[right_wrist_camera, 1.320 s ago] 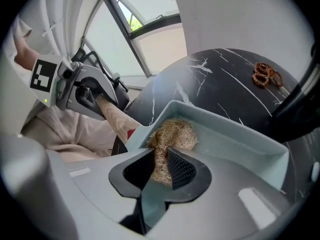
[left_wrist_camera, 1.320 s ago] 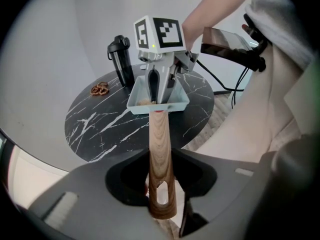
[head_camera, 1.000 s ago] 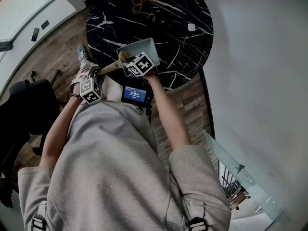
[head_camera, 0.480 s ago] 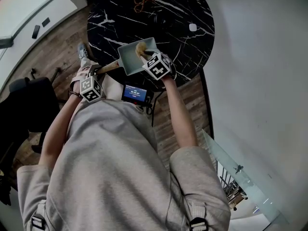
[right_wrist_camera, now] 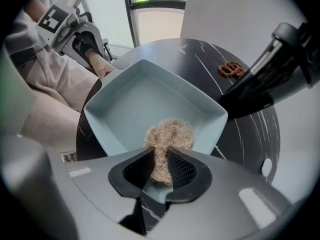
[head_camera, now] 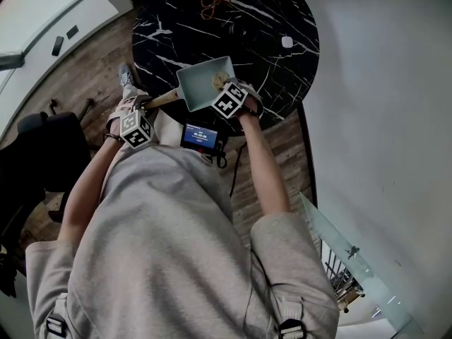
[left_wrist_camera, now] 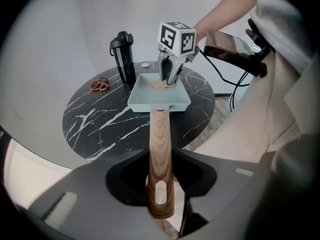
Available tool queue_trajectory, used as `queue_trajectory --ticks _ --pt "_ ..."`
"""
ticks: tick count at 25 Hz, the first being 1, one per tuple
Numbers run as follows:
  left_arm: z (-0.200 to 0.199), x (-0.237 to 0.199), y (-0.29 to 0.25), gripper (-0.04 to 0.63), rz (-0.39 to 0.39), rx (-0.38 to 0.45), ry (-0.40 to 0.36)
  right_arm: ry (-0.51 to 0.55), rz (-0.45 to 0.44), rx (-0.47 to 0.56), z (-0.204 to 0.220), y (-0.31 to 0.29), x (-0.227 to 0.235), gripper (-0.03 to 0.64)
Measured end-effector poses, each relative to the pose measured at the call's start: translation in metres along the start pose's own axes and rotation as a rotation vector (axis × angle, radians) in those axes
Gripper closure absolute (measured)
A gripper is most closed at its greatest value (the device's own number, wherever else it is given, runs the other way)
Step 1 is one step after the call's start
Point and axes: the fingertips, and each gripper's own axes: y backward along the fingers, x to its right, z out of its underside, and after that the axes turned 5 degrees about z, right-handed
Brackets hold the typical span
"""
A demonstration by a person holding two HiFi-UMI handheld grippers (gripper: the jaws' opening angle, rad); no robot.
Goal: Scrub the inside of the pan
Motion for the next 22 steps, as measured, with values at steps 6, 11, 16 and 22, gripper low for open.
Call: queue_trajectory --ticks 6,11,16,22 --pt "0.003 -0.002 0.000 0.466 0.004 -0.018 0.045 -0.100 -0.076 -0.006 0.002 -0.002 -0.009 0.522" --pt "0.003 -0.004 -0.001 0.465 -0.006 -0.034 0.055 -0.139 -0.114 -0.003 0.000 -0.002 -0.015 0.523" --pt "0.003 -0.003 -0.001 0.463 -0.013 -0.044 0.063 -0.150 -0.151 0.003 -0.005 -0.001 -0.022 0.523" --pt "0.004 -0.004 -0.003 0.461 -0.018 -0.055 0.062 -0.136 -0.197 0.023 -0.018 -0.001 -0.038 0.523"
